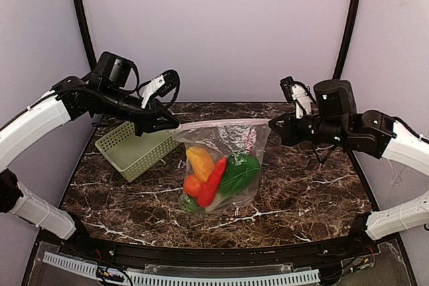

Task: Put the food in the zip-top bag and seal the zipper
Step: Zip the zipper of the food storage bag.

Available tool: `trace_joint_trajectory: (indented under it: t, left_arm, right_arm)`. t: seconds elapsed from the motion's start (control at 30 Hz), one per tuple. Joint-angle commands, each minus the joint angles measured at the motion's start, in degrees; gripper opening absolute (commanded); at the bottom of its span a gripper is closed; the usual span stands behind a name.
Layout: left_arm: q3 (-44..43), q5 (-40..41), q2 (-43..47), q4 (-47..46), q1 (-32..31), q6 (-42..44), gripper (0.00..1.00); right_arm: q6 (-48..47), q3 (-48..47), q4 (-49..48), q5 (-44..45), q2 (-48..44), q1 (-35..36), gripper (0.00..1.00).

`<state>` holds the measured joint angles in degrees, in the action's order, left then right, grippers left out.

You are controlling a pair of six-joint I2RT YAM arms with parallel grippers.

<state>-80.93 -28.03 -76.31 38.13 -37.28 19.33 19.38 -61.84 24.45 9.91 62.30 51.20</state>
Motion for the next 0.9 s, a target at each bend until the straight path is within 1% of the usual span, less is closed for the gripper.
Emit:
trace_joint_trajectory:
  t: [0.0, 0.4, 0.47, 0.6, 0.7, 0.77, 0.87]
  left_arm:
    - [1.55, 0.79, 2.79, 2.44, 1.98, 0.56, 0.01]
    - [3.89, 0.60, 2.63, 0.73, 3.79, -0.45, 0.01]
    - [4.80, -0.82, 1.94, -0.66, 3.79, -1.96, 0.01]
    - [6.15, -1.79, -0.25, -6.40, 3.80, -6.20, 0.01]
    - [5.71, 0.00, -2.23, -9.32, 3.80, -8.91, 0.01]
    - [5.05, 2.55, -3.71, -11.24, 3.82, -10.34, 0.01]
    - [3.84, 5.47, -6.27, -13.98, 3.81, -12.34, 0.01]
  right_arm:
    - [1.43, 0.58, 1.73, 3.29, -1.14, -1.79, 0.00]
    - [1.73, 0.28, 1.85, 1.86, -0.08, -2.42, 0.00]
    - [1.86, 0.32, 1.60, 1.19, 0.66, -2.47, 0.00]
    - [2.34, -0.01, 0.87, 0.61, 2.81, -2.41, 0.00]
    - [3.18, -0.80, 0.77, 1.53, 4.76, -2.51, 0.00]
    - [3.81, -1.29, 0.62, 2.14, 5.99, -2.70, 0.00]
    - [5.08, -1.50, 0.07, 1.71, 8.16, -4.27, 0.00]
